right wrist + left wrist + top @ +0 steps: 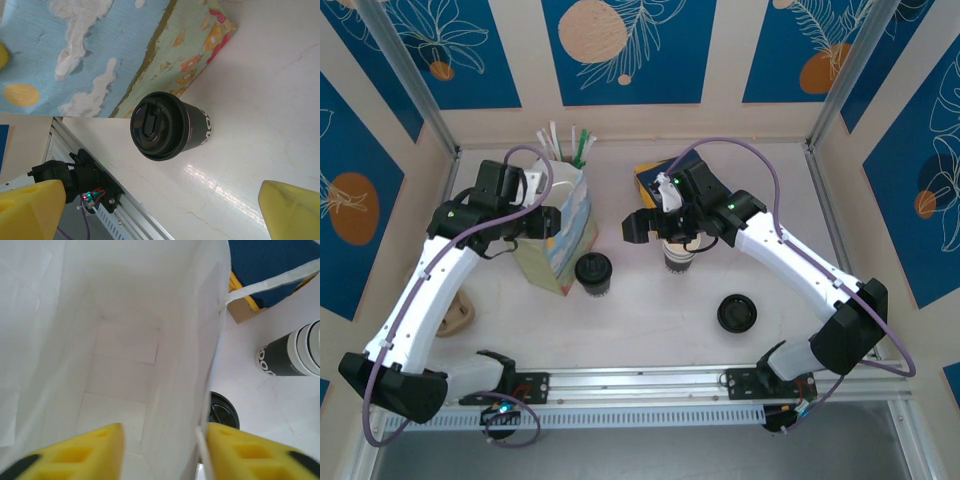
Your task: Pack the takeout coffee
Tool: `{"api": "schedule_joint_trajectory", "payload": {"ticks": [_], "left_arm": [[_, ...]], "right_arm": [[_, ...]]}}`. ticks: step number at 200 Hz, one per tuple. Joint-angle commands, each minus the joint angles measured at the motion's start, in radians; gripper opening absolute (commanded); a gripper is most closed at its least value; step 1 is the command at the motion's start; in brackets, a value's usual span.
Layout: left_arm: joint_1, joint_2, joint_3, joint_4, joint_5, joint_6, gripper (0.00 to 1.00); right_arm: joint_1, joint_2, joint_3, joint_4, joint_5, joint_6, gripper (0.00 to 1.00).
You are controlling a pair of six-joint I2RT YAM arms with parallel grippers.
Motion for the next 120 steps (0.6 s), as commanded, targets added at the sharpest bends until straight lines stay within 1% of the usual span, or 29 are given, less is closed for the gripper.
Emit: {"api": "schedule_joint_trajectory", "payload": {"ticks": [1,8,12,21,31,57,87,107,120], "left_arm": [[-0.009,-0.008,0.042,-0.029,-0.030,-0.020,0.59],[-0.009,-0.012,0.049,-0.034,-0.034,-0.027,0.61],[-0.009,-0.014,0.053,-0.037,-0.036,-0.031,0.63],[-0.009,-0.024,0.061,-0.043,-0.041,-0.047,0.74],[-0.009,-0.035,0.070,-0.047,-0.049,-0.065,0.80],[-0.009,-0.068,0.099,-0.058,-0.071,-0.118,1.00],[-0.008,-0.101,0.144,-0.093,-0.126,-0.177,1.00],[-0.004,-0.128,0.162,-0.129,-0.201,-0.225,1.00],[-0.002,-0.151,0.171,-0.142,-0.228,-0.241,1.00]], "right_arm": [[0.009,-0.007,-0.001,0.005,-0.008,0.001,0.99],[0.009,-0.007,0.002,0.004,-0.009,0.000,0.99],[0.009,-0.007,0.002,0.004,-0.010,-0.001,0.99],[0.010,-0.009,0.006,0.004,-0.010,-0.002,0.99],[0.009,-0.010,0.008,0.004,-0.013,-0.006,0.99],[0.014,-0.018,0.018,0.005,-0.015,-0.016,0.99],[0.027,-0.030,0.023,0.014,-0.018,-0.032,0.99],[0.036,-0.031,0.028,0.016,-0.019,-0.046,0.99],[0.041,-0.034,0.028,0.018,-0.021,-0.053,0.99]]}}
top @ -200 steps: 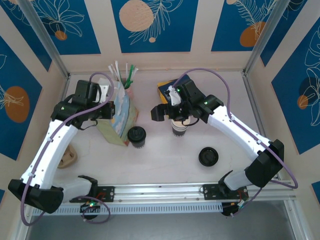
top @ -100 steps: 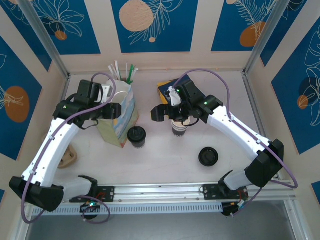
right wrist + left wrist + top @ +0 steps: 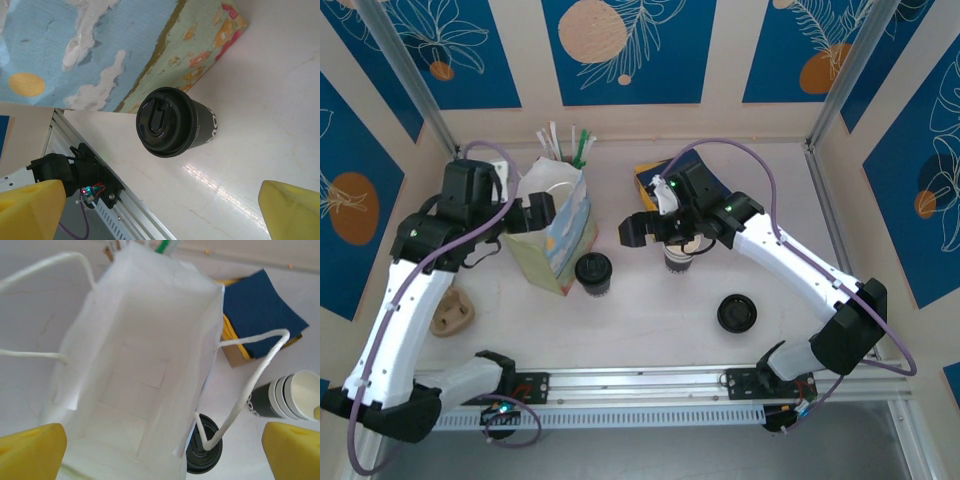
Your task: Pack the takeout coffee
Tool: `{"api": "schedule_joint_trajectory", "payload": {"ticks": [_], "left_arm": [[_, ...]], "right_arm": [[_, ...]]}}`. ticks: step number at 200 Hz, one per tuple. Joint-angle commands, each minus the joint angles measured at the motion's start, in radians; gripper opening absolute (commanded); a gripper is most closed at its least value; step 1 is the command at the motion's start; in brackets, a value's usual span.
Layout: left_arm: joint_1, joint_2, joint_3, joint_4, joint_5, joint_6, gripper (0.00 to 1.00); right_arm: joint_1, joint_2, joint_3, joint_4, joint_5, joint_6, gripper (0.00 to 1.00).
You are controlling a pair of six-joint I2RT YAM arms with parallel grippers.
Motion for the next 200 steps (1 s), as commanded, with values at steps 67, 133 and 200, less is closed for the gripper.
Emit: {"api": "schedule_joint_trajectory", "payload": {"ticks": [67,133,200], "left_arm": [[0.019,-0.083,0.075,-0.148,-0.216,-0.135,1.00],[0.053,0.013,0.108,-0.151,-0.184,-0.092,1.00],[0.212,0.145,0.138,-0.055,-0.103,0.042,0.95]], "right_arm": [[0.015,-0.026,0.030,0.017,-0.042,-0.057,0.99],[0.018,0.034,0.149,0.009,-0.083,-0.021,0.99],[0.083,0.223,0.443,0.006,-0.140,0.155,0.89]]}}
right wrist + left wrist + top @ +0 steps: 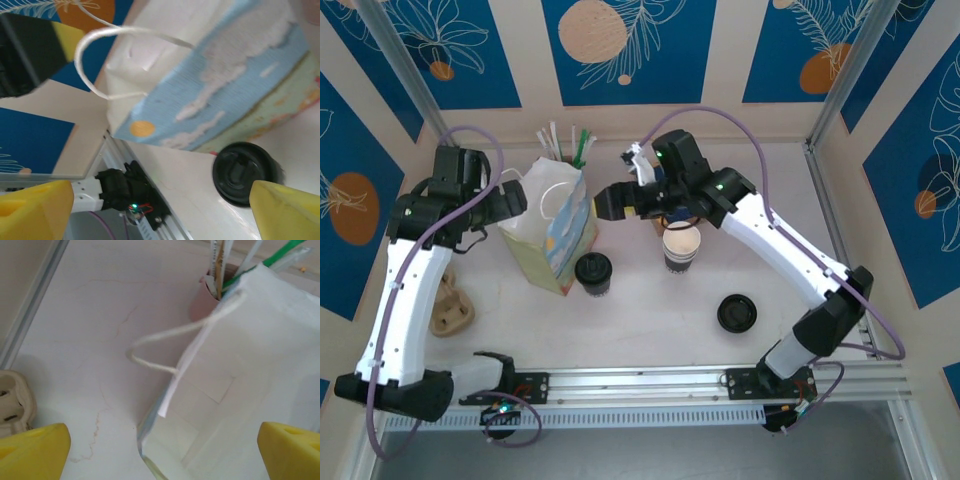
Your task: Pack the takeout coffee
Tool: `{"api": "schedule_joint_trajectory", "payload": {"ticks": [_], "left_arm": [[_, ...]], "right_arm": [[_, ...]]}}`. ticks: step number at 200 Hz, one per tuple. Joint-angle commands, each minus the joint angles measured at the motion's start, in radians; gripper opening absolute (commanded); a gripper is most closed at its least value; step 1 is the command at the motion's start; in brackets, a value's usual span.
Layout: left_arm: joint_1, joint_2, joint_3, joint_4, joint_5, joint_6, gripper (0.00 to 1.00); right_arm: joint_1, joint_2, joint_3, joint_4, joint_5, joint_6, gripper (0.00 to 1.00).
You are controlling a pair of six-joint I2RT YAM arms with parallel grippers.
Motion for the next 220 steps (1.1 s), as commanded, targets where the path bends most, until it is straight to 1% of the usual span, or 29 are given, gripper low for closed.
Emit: {"api": "schedule_joint_trajectory", "payload": {"ticks": [1,30,53,72,92,114,127,140,154,196,220], "left_arm": [[0.051,0.022,0.036,0.057,0.047,0.071,0.95],[0.107,0.057,0.041,0.117,0.093,0.096,0.93],[0.114,0.072,0.020,0.162,0.120,0.097,0.93],[0.114,0.068,-0.009,0.200,0.155,0.088,0.94],[0.114,0.069,-0.033,0.224,0.167,0.076,0.94],[0.113,0.065,-0.053,0.243,0.181,0.076,0.94],[0.114,0.063,-0.065,0.249,0.173,0.083,0.94],[0.120,0.062,-0.068,0.249,0.160,0.095,0.94],[0.131,0.065,-0.069,0.246,0.145,0.101,0.94],[0.184,0.081,-0.074,0.251,0.147,0.097,0.94],[0.210,0.098,-0.069,0.249,0.150,0.091,0.94]], "right_arm": [[0.032,0.074,0.102,-0.016,-0.033,0.098,0.89],[0.083,0.191,0.283,-0.066,0.038,0.173,0.88],[0.115,0.282,0.418,-0.108,0.101,0.244,0.88],[0.130,0.377,0.558,-0.187,0.143,0.297,0.87],[0.137,0.491,0.736,-0.294,0.177,0.344,0.80],[0.135,0.603,0.915,-0.400,0.203,0.379,0.79],[0.134,0.639,0.970,-0.423,0.204,0.389,0.73],[0.134,0.640,0.976,-0.435,0.209,0.391,0.70],[0.138,0.616,0.945,-0.440,0.228,0.381,0.66],[0.137,0.488,0.743,-0.391,0.250,0.353,0.60],[0.132,0.434,0.646,-0.357,0.229,0.355,0.58]]}}
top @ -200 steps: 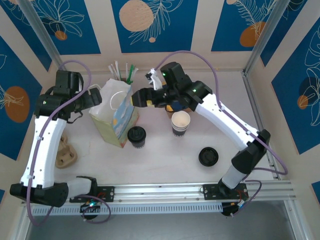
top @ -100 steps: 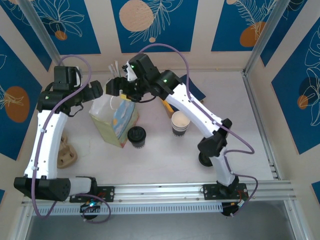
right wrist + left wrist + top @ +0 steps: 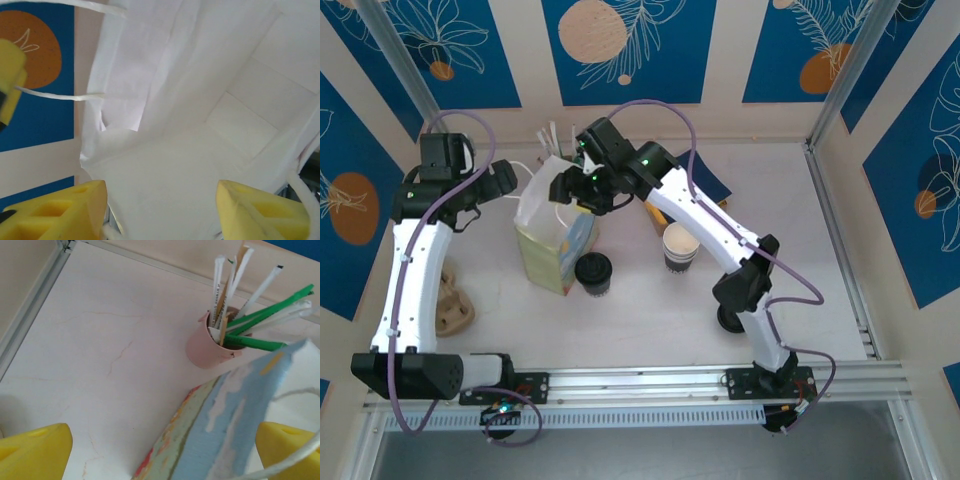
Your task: Pack the takeout coffee
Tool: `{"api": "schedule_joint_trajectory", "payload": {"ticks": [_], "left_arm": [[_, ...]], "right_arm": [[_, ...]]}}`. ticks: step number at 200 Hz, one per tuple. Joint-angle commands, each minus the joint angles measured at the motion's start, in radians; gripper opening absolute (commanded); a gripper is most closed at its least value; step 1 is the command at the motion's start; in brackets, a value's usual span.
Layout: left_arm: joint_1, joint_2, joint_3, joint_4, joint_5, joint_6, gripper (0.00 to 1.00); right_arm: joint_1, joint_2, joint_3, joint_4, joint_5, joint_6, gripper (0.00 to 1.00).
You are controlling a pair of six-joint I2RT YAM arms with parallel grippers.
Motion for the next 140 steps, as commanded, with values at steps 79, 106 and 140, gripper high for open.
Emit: {"api": "schedule_joint_trajectory", "payload": {"ticks": [79,106,140], "left_arm": [[0.067,0.039,-0.028,0.018,-0.003,0.001,0.93],[0.068,0.043,-0.042,0.019,0.007,-0.007,0.93],[0.071,0.052,-0.062,0.015,-0.001,-0.005,0.92]], "right_arm": [[-0.026,-0.183,-0.211,0.050,0.001,-0.040,0.43],[-0.042,-0.189,-0.269,0.071,-0.036,-0.042,0.34],[-0.048,-0.200,-0.362,0.149,-0.081,-0.070,0.34]]}}
